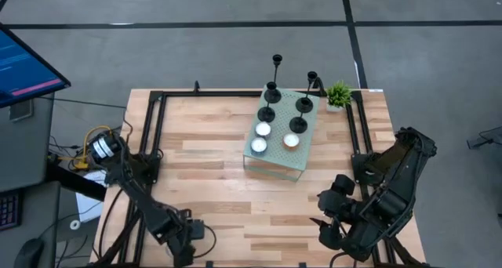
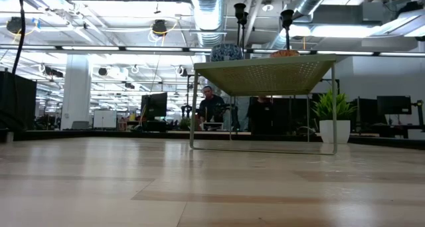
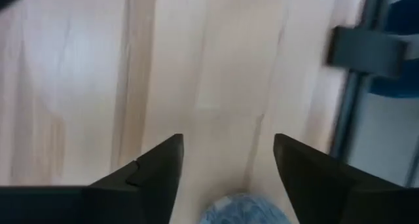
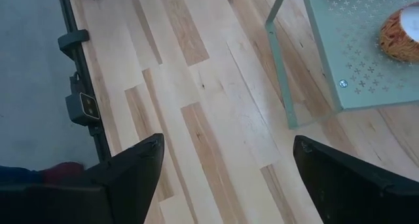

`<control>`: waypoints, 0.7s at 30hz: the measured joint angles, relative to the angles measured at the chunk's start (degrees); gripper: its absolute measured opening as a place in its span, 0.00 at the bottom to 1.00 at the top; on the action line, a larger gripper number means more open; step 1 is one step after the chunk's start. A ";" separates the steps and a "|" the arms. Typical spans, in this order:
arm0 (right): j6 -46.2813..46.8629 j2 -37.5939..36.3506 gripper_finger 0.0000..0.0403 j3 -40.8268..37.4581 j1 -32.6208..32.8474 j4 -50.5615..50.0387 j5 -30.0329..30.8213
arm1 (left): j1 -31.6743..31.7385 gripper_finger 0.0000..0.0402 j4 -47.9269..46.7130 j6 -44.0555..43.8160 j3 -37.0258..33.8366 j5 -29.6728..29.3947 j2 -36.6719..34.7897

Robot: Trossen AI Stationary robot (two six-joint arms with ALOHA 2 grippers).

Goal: Pick & Place candle stick holders
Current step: Put the light blue patterned scented candle on the shelf

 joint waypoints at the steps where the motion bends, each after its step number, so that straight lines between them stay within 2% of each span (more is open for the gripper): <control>1: 0.00 0.00 0.82 0.00 0.00 0.03 0.02 | 0.76 0.58 0.09 0.81 0.01 0.65 -0.68; 5: -0.21 0.02 0.82 0.00 0.32 0.02 0.14 | 4.33 0.52 -4.28 0.13 0.01 5.31 -5.56; 8: -0.60 0.02 0.82 0.00 0.33 -0.02 0.16 | 7.20 0.46 -8.45 -5.95 0.02 7.81 -11.48; 10: -0.59 0.02 0.82 0.00 0.46 0.00 0.15 | 6.61 0.38 -10.80 -11.74 0.10 8.28 -15.37; 15: 0.03 0.03 0.82 0.00 1.68 0.01 1.00 | -4.28 0.07 -17.05 -29.30 0.18 13.41 -19.70; 18: 0.94 0.04 0.82 0.00 2.37 0.00 2.12 | -11.25 0.02 -18.39 -39.80 0.18 14.25 -19.03; 21: 1.50 0.04 0.82 0.00 3.05 0.00 4.01 | -15.18 0.01 -18.04 -46.80 0.18 14.97 -16.66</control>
